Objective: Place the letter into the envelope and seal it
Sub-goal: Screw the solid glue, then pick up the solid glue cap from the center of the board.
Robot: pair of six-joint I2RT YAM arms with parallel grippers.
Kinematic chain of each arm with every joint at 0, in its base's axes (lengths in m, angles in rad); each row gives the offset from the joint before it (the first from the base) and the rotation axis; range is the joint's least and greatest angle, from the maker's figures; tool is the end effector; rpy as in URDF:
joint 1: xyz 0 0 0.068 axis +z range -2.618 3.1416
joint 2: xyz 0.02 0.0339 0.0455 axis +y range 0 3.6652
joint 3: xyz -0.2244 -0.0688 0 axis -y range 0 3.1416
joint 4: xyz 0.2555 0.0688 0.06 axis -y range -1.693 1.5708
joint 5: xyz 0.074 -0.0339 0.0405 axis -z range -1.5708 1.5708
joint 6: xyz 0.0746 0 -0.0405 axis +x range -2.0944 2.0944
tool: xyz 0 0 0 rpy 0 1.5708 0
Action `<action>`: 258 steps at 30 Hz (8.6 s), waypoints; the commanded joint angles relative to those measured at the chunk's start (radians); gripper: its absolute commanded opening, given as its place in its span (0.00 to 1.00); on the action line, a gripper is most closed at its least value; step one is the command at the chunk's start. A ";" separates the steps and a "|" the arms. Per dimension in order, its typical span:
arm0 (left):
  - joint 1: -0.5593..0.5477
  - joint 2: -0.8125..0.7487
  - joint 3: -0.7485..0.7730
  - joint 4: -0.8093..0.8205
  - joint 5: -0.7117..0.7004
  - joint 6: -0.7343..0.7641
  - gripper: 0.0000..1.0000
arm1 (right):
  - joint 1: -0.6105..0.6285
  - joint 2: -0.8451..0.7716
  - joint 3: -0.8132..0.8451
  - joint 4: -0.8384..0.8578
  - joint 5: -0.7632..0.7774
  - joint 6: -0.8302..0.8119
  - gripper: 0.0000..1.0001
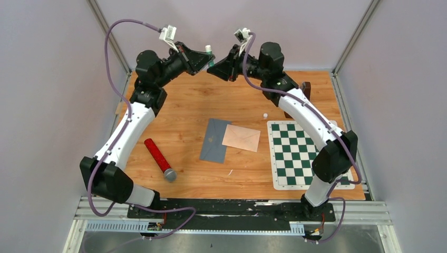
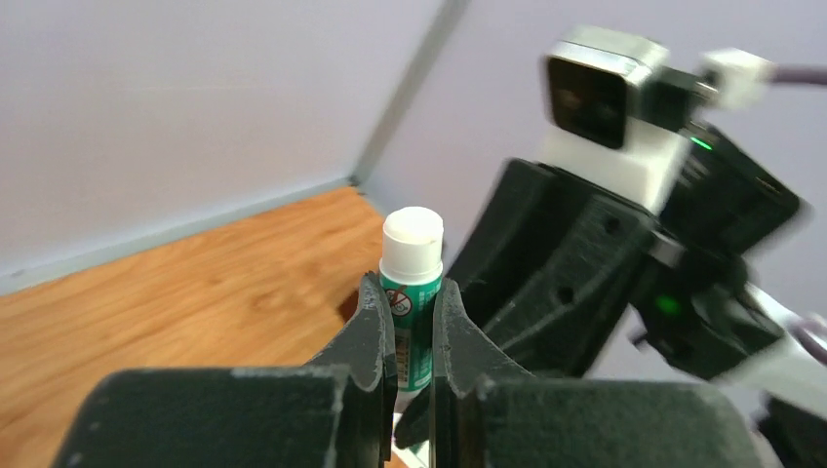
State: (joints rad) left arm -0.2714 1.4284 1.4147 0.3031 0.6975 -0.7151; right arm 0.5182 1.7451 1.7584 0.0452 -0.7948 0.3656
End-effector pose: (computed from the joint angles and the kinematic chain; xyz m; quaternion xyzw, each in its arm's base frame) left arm 0.3438 -0.1454 0.4296 0.1436 0.6083 -0.5367 0.5669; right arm 0.3555 0.2640 0.4053 -0.3290 0.6094 0.5269 0.4928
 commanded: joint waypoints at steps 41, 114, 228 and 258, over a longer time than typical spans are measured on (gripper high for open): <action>0.068 -0.001 0.064 0.120 0.413 -0.094 0.00 | -0.001 -0.009 0.013 0.198 -0.308 -0.024 0.59; -0.109 0.038 0.075 -0.315 -0.808 0.301 0.00 | 0.196 -0.028 0.078 -0.004 1.009 -0.382 0.33; 0.029 -0.243 -0.274 -0.532 0.395 0.721 0.00 | -0.241 0.385 0.091 -0.983 0.682 -0.777 0.55; 0.030 -0.221 -0.279 -0.553 0.375 0.702 0.00 | -0.267 0.524 0.168 -1.007 0.634 -0.776 0.31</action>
State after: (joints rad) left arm -0.2443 1.2072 1.1328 -0.2539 1.0698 -0.0124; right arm 0.2581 2.2658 1.8862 -0.9539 -0.1585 -0.4023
